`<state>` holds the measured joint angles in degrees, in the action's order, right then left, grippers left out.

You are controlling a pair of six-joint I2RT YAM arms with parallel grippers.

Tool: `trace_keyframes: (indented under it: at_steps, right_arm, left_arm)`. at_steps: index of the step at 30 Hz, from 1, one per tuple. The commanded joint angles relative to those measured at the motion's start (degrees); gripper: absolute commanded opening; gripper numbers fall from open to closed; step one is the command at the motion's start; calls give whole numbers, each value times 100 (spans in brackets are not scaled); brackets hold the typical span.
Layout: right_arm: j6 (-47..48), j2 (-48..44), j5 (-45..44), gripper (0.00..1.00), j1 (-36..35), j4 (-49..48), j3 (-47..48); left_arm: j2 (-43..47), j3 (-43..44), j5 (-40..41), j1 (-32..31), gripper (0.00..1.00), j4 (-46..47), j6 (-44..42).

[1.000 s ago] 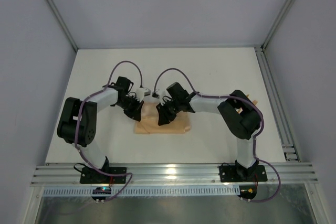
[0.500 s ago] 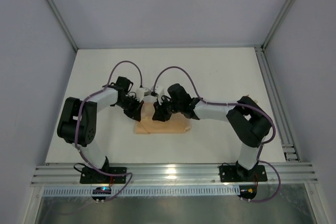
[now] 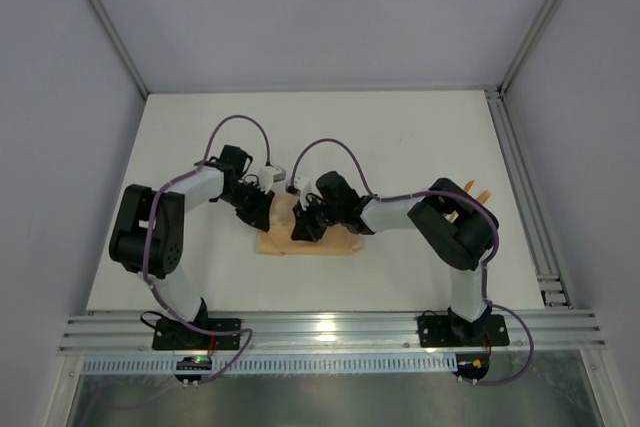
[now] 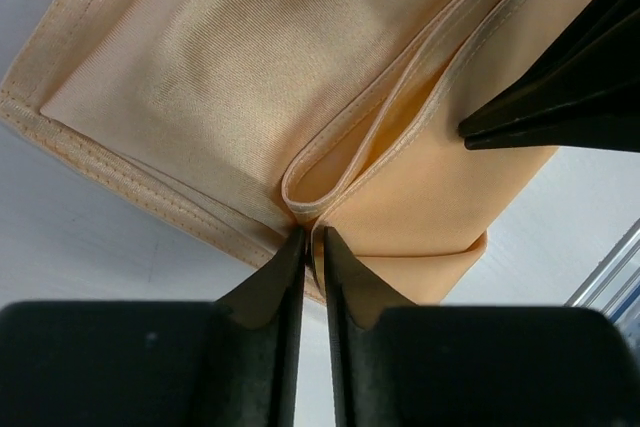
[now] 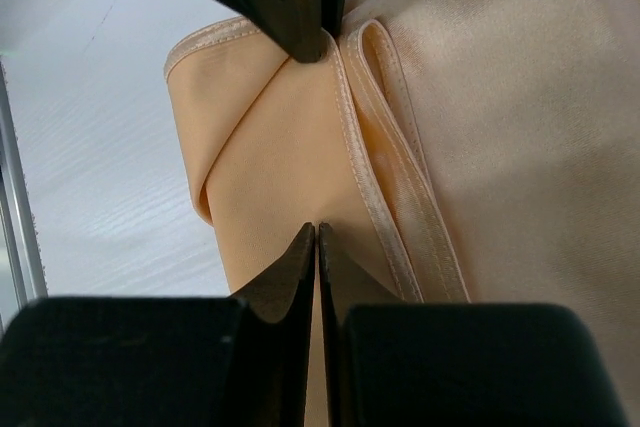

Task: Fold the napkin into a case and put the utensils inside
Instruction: Smooth out the 2/3-rectangle-folded napkin at the center of the board, then pick up the 2/3-rectangle-folded napkin at the center of the board.

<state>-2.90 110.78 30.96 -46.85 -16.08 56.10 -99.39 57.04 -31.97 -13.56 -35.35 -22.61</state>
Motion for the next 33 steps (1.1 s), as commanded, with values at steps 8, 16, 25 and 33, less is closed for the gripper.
trace_keyframes:
  at_steps: [8, 16, 25, 33]
  right_arm:
    - [-185, 110, -90, 6, 97, 289, 59]
    - [-150, 163, -81, 7, 132, 430, 191]
    - [-150, 172, -55, 6, 150, 447, 191]
    - [-150, 207, -20, 6, 150, 421, 182]
  left_arm:
    - [236, 221, -345, 258, 35, -146, -112]
    - [482, 27, -547, 258, 35, -463, -244]
    - [764, 115, -399, 258, 40, -631, -165]
    - [509, 62, -29, 214, 21, -341, 29]
